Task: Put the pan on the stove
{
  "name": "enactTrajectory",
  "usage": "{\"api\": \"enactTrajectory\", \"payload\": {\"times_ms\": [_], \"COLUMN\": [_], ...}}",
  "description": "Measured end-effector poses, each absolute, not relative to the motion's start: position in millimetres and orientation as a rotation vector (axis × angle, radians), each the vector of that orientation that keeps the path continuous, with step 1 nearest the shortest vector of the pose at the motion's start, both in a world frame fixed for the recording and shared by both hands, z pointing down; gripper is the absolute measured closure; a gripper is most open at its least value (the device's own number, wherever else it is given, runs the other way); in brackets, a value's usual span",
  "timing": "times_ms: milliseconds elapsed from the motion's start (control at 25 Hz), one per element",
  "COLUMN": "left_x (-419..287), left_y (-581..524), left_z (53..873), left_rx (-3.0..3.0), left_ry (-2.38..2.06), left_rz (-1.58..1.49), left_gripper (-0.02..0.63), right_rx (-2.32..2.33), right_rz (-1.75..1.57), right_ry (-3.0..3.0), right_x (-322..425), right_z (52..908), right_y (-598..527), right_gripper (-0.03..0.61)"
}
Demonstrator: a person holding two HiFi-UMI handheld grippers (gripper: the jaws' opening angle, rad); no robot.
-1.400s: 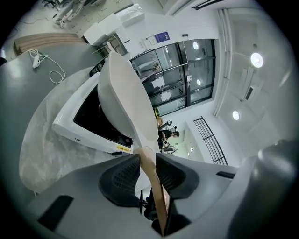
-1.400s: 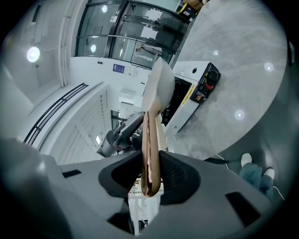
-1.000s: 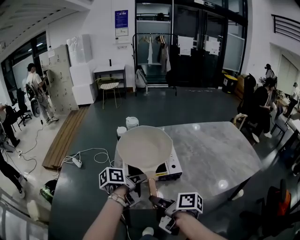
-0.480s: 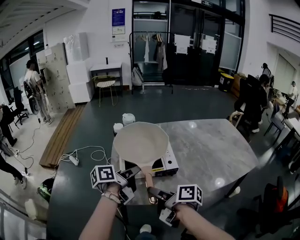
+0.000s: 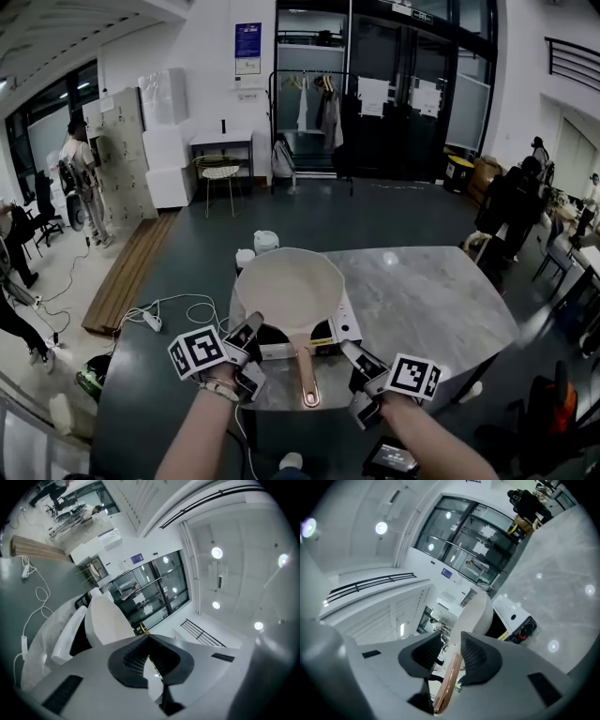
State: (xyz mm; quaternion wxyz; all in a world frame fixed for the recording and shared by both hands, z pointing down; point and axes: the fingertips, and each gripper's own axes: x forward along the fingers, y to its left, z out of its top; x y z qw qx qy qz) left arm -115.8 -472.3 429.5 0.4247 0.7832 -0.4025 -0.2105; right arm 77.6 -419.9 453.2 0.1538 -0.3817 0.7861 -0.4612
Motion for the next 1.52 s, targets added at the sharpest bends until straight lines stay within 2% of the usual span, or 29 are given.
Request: {"api": "enactTrajectory", "payload": {"times_ms": [200, 400, 600, 760, 840, 1080, 1520], "left_x": [-129, -143, -151, -161, -162, -159, -149], "left_y": [-473, -473, -471, -469, -467, -458, -460], "left_z": [407, 386, 377, 361, 352, 329, 319], "left_rx": [2.131, 2.304, 2.454, 2.509, 2.532, 2.615, 2.643], "left_ry": [-1.147, -1.345, -1.604, -1.699, -1.749, -1.802, -1.787], "left_rz": [-0.477, -0.382, -0.181, -0.155, -0.153, -0.192, -0.217], "left_gripper": [0.603, 0.603, 0.603, 0.603, 0.603, 0.603, 0.603], "right_rx": [-1.212, -1.345, -1.403, -1.524, -1.546, -1.491, -1.537], "right_rz": [-1.093, -0.815, -0.352, 0.128, 0.248, 0.129, 0.213], "right_ry": [2.301, 2.438, 2.708, 2.851, 2.846, 2.818, 2.837], "right_x": [99, 109, 96, 86, 87, 89, 92], "right_z": [425, 397, 373, 352, 341, 341, 339], "right_y": [-434, -446, -437, -435, -434, -434, -437], "right_gripper": [0.494, 0.503, 0.514, 0.523, 0.531, 0.537, 0.554]}}
